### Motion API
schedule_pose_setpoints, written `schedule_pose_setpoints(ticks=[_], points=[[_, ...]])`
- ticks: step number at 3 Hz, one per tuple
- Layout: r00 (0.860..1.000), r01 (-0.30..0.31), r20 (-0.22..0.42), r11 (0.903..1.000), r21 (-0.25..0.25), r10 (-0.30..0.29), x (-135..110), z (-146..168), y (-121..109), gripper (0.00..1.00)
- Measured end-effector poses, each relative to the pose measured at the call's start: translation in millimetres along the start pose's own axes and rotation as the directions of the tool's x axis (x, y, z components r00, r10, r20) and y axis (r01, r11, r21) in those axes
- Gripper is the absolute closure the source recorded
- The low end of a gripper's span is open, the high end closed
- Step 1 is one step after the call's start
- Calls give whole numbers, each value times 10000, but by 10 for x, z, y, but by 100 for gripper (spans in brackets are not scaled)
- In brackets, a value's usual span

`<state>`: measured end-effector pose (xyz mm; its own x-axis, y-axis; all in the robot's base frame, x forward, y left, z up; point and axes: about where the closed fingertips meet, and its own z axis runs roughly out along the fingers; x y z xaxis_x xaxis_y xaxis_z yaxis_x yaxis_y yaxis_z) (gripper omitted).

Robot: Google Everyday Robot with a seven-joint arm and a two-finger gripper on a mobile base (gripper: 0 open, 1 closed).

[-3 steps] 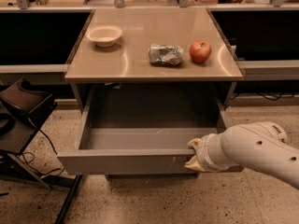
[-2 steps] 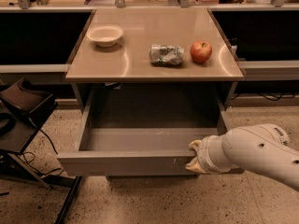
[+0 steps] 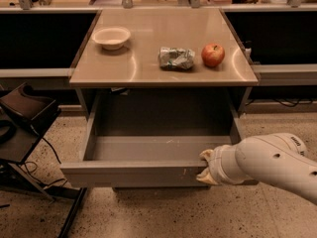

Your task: Open top drawer

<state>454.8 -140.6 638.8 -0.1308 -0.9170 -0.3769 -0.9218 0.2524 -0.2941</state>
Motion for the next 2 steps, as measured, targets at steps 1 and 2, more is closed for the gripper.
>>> schedule_pose_setpoints(ticks=[1, 2], points=[[10000, -6, 27, 10000, 42, 6, 11, -9, 58, 100], [10000, -6, 27, 10000, 42, 6, 3, -27, 52, 100]])
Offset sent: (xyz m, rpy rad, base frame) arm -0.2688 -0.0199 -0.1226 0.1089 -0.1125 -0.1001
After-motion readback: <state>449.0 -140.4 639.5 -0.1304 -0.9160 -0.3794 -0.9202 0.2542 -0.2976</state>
